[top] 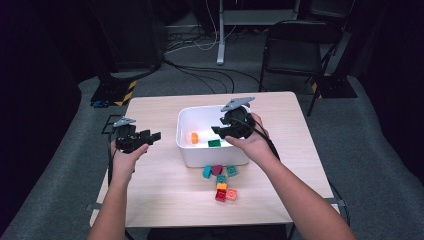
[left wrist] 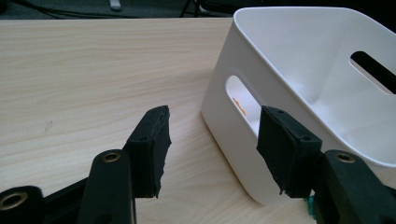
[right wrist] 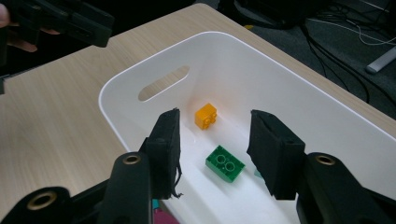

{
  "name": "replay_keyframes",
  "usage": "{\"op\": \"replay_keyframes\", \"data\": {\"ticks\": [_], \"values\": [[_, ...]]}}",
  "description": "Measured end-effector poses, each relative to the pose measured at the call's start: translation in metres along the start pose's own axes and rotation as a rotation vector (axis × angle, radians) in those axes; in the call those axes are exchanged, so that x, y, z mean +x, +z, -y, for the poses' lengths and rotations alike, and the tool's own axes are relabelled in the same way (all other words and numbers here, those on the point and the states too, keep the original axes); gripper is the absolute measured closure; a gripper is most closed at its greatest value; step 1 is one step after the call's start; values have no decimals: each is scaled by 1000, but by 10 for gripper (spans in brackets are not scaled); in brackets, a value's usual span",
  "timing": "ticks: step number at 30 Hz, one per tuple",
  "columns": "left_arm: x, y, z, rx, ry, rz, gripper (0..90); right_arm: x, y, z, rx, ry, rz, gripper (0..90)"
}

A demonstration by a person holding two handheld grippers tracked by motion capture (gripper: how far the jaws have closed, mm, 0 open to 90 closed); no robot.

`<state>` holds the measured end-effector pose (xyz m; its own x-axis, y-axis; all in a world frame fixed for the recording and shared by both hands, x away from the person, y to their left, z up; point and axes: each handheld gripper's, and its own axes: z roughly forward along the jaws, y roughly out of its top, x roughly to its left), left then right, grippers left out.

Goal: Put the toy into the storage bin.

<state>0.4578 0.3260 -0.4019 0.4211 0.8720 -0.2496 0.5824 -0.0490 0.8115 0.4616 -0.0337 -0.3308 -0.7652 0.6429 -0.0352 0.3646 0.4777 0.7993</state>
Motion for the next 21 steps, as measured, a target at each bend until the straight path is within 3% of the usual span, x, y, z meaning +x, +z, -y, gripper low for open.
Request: {"op": "replay_keyframes", "data": {"ticks": [11, 17, 21], "values": [[0, 2, 1, 5, -9, 8, 435, 29, -30, 28, -66, -18, -32, 531], [-1, 4, 2, 11, -2, 1, 436, 42, -28, 49, -57, -40, -35, 532], [-2, 5, 2, 17, 5, 0, 436, 43, -20, 62, -49, -19, -45, 532]]}}
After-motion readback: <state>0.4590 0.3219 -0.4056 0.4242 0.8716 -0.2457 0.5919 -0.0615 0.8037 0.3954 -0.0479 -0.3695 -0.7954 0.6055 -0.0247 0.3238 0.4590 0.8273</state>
